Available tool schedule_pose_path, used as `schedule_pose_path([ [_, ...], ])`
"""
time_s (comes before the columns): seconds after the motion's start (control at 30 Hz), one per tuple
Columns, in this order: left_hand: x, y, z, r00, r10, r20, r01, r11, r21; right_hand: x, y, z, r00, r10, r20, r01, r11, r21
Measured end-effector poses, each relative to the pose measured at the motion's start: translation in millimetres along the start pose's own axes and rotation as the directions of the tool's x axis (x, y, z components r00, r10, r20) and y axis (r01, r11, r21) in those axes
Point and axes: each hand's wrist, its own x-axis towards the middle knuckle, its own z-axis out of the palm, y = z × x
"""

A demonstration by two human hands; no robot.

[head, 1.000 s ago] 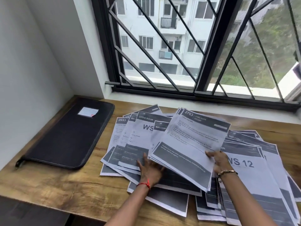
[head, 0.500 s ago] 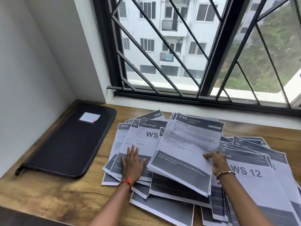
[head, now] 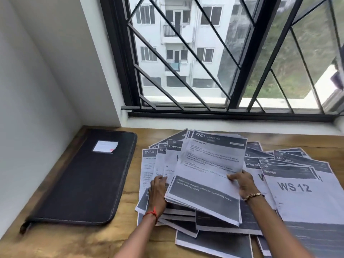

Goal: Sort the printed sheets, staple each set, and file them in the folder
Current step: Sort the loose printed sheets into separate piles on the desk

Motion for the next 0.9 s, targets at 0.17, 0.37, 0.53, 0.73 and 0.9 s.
schedule_pose_path([
  [0.17,15,-2,-11,0.996,-0.071,0.06,0.087,0.944,-0.318,-7,0,3,1.0,-0.006,-0.009,0.006,0.999,-0.044],
  [0.37,25,-1,-20,0.992,-0.073,0.102,0.107,0.917,-0.385,-10,2,1,1.0,-0.006,-0.016,0.004,0.995,-0.103],
  [0.53,23,-1,-19,0.982,-0.025,0.187,0.087,0.938,-0.334,-8,8,-9,0.997,-0.014,-0.074,0.0,0.983,-0.185],
  [0.73,14,13,-10,0.971,0.038,0.236,0.037,0.952,-0.303,-8,2,-25,0.996,0.009,-0.09,-0.021,0.992,-0.127],
  [0.9,12,20,-7,0.948,0.155,0.279,-0.042,0.928,-0.371,-5,-5,-25,0.996,-0.006,-0.088,-0.003,0.995,-0.099],
])
